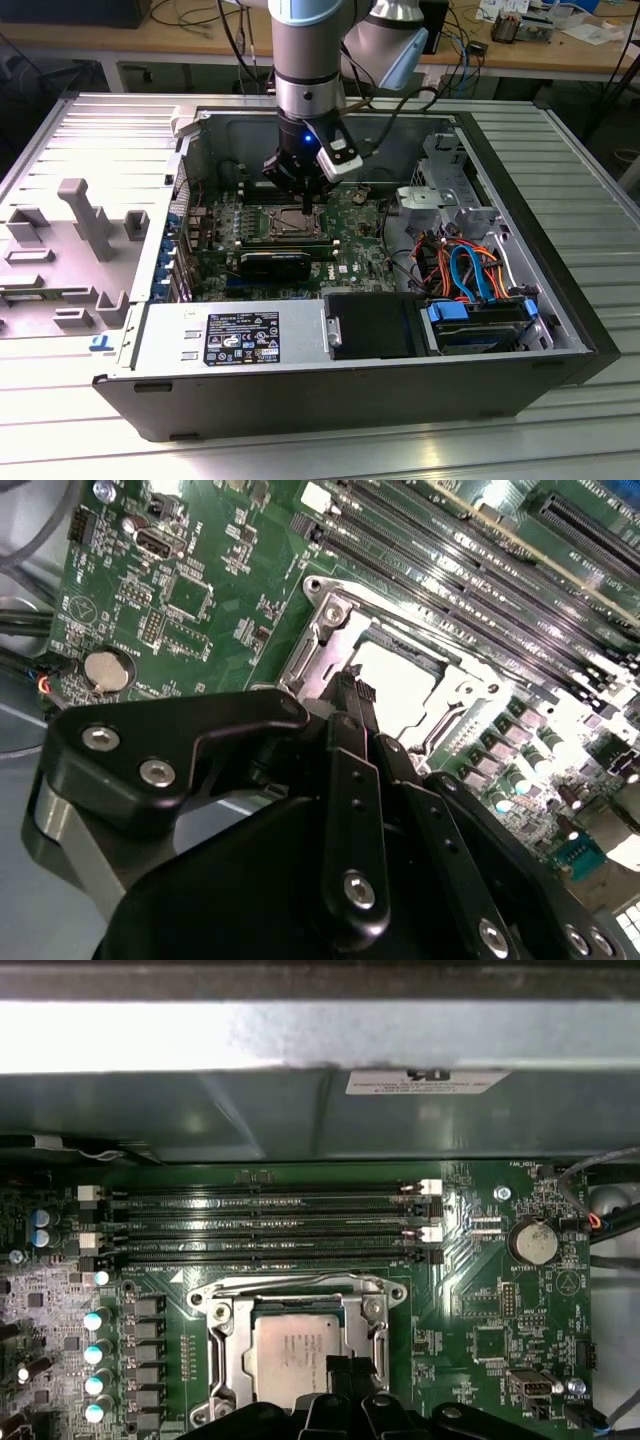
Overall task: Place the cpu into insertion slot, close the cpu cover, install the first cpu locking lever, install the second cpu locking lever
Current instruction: 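Install the second cpu locking lever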
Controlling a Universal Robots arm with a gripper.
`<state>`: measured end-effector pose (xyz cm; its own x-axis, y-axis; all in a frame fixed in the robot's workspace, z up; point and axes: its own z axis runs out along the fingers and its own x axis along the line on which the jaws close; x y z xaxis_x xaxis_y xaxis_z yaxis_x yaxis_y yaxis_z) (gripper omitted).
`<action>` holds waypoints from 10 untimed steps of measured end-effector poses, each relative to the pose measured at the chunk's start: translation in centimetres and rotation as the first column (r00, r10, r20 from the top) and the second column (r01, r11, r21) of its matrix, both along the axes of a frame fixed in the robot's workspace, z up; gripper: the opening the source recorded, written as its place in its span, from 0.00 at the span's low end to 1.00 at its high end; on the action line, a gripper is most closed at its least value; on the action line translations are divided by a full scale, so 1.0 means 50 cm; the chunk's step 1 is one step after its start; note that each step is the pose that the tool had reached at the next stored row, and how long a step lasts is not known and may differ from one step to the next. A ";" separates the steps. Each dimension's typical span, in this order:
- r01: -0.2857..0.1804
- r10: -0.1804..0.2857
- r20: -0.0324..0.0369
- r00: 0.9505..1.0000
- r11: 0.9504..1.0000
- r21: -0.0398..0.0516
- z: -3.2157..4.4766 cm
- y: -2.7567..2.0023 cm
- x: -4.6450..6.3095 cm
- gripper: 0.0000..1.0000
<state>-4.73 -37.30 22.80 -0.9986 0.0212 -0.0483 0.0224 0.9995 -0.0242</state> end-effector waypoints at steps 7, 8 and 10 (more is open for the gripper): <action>0.000 0.000 0.000 1.000 1.000 0.000 0.000 -0.0232 0.000 0.11; 0.000 0.000 -0.002 1.000 1.000 0.000 0.001 -0.0242 0.000 0.11; 0.000 0.000 -0.004 1.000 1.000 0.000 0.008 -0.0242 0.000 0.11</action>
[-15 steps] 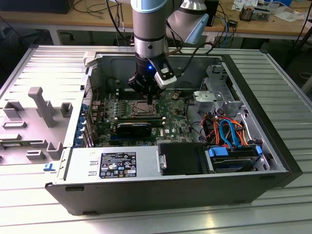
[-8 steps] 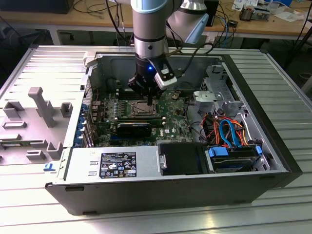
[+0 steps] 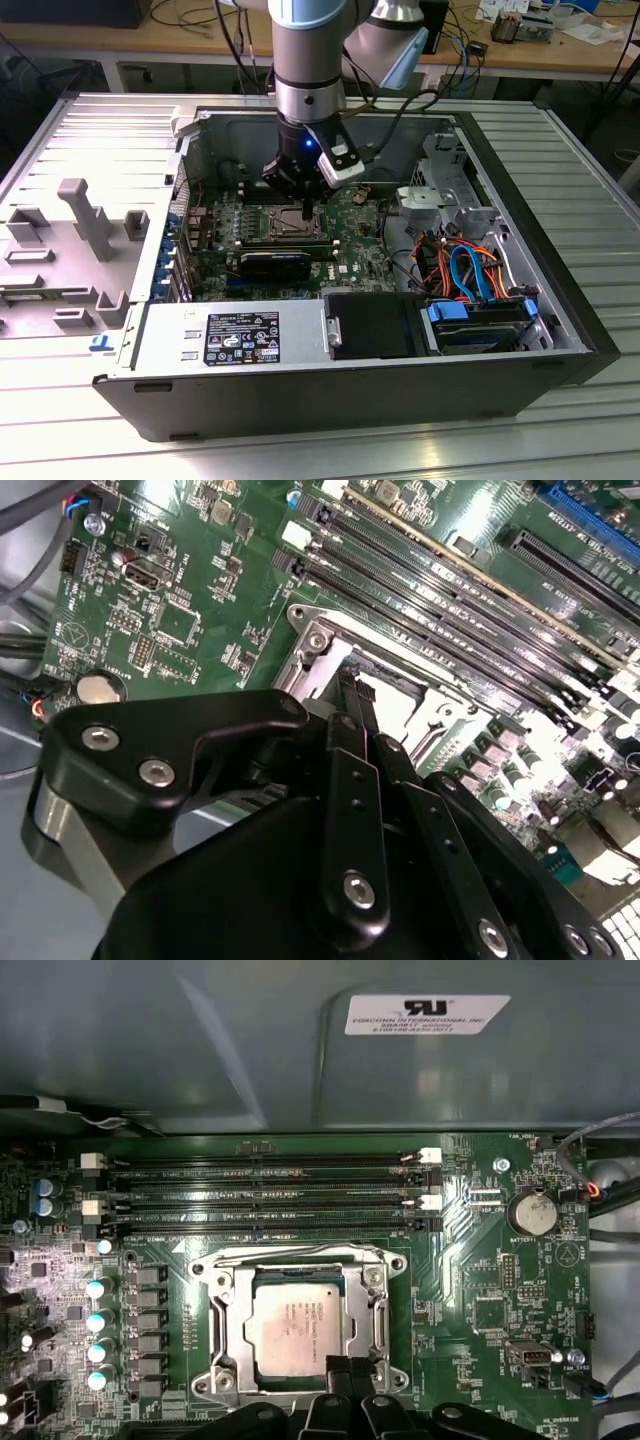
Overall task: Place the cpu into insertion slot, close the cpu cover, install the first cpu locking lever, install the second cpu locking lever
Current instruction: 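Install the second cpu locking lever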
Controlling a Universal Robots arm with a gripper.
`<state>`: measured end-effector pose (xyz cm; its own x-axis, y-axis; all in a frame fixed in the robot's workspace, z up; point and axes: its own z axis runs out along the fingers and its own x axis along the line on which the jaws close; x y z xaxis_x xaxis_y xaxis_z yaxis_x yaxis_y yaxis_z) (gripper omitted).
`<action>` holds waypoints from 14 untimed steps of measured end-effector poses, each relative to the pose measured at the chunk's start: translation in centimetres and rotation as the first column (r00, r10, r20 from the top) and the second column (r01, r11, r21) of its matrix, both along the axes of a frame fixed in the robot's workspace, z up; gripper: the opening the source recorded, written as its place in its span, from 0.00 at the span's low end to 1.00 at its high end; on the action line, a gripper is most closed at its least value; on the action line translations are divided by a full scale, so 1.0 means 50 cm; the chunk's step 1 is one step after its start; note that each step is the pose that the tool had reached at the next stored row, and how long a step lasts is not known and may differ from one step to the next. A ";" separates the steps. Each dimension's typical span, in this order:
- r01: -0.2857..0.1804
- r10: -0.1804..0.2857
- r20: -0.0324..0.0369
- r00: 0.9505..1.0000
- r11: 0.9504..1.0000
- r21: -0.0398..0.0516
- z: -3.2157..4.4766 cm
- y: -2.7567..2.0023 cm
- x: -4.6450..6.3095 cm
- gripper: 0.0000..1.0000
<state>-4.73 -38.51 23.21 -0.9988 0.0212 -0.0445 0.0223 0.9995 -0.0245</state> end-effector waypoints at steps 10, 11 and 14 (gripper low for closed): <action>0.000 0.000 -0.001 1.000 1.000 0.000 0.021 -0.0012 0.000 0.11; 0.000 0.000 -0.001 1.000 1.000 0.000 0.021 -0.0020 0.000 0.11; 0.000 0.000 -0.001 1.000 1.000 0.000 0.021 -0.0040 0.000 0.11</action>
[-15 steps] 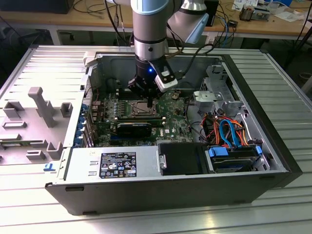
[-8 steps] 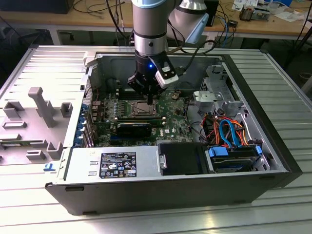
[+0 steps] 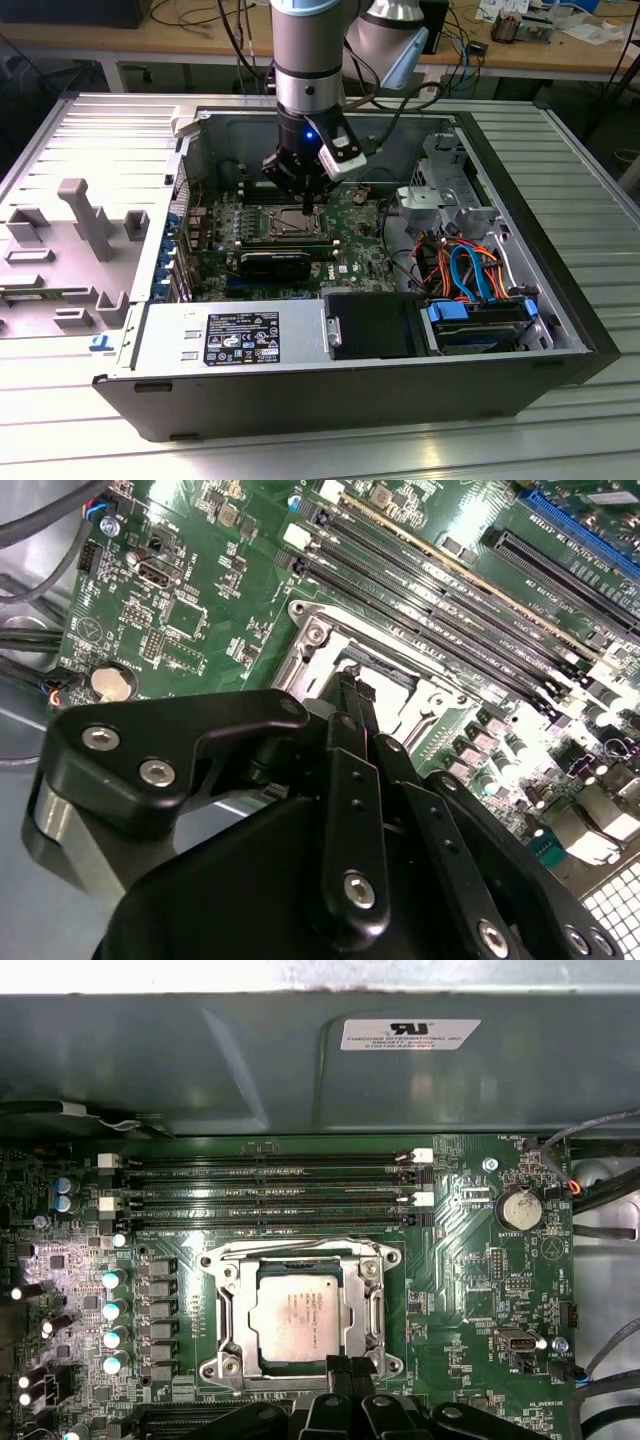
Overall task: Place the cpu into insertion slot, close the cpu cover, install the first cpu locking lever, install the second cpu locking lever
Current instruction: 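Install the second cpu locking lever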
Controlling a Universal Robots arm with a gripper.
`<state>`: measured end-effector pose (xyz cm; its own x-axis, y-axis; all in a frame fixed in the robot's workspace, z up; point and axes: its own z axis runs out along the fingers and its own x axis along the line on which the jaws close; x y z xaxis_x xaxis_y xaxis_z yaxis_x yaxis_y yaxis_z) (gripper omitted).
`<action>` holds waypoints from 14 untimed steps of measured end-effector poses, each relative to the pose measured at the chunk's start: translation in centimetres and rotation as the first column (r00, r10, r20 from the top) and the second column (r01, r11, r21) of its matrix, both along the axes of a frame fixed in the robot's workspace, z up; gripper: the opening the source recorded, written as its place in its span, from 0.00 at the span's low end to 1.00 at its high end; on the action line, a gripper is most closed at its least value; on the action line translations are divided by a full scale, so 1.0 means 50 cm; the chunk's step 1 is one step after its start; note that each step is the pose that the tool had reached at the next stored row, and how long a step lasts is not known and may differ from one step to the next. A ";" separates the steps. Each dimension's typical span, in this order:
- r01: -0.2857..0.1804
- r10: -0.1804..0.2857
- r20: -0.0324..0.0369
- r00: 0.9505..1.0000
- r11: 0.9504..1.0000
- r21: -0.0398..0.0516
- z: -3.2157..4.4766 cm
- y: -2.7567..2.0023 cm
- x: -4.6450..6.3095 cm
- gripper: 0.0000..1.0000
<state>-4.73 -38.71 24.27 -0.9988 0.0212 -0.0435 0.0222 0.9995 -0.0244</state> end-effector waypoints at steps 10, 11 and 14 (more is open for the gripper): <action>0.000 0.000 0.000 1.000 1.000 0.000 0.009 -0.0093 0.000 0.11; 0.000 0.000 0.000 1.000 1.000 0.000 0.009 -0.0103 0.000 0.11; 0.000 0.000 0.000 1.000 1.000 0.000 0.009 -0.0190 0.000 0.11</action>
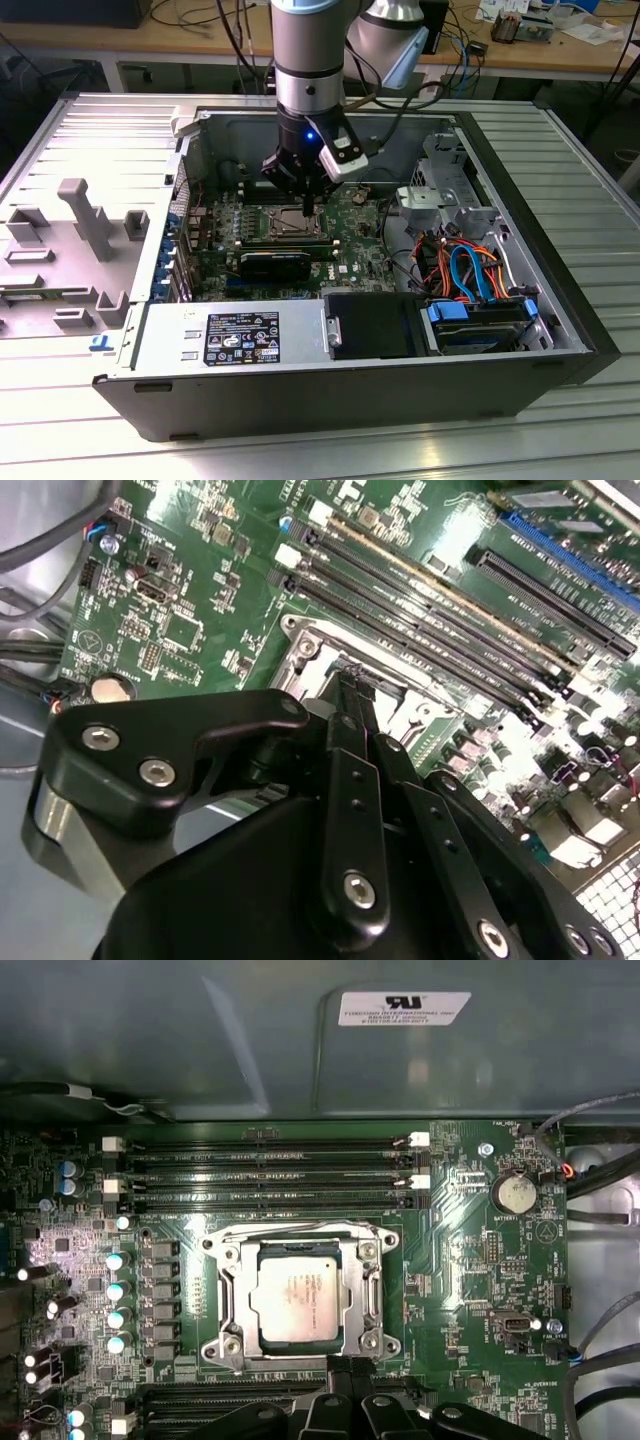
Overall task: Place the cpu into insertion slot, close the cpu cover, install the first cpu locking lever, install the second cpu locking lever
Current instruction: 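Install the second cpu locking lever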
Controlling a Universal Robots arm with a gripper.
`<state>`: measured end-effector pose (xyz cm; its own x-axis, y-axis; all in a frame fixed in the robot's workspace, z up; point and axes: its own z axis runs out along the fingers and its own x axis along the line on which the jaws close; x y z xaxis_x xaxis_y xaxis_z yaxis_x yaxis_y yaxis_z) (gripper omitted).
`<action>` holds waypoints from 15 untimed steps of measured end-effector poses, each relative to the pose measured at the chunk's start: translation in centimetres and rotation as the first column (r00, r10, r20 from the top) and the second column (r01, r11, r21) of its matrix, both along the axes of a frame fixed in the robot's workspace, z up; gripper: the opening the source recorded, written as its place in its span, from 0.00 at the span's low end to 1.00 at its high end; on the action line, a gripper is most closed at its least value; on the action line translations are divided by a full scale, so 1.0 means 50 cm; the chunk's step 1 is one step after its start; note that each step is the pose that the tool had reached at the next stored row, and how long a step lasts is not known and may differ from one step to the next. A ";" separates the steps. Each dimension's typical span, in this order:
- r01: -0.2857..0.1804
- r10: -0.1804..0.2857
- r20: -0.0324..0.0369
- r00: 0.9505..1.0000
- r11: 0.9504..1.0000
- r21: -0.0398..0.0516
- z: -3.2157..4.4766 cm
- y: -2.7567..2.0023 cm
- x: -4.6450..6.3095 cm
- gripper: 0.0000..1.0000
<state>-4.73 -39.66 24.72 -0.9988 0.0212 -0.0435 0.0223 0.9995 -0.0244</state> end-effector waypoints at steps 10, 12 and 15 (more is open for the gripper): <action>0.000 0.000 0.000 1.000 1.000 0.000 -0.001 -0.0194 -0.010 0.11; 0.000 0.000 0.000 1.000 1.000 0.000 -0.001 -0.0194 -0.012 0.11; 0.000 0.000 0.000 1.000 1.000 0.000 -0.001 -0.0194 -0.013 0.11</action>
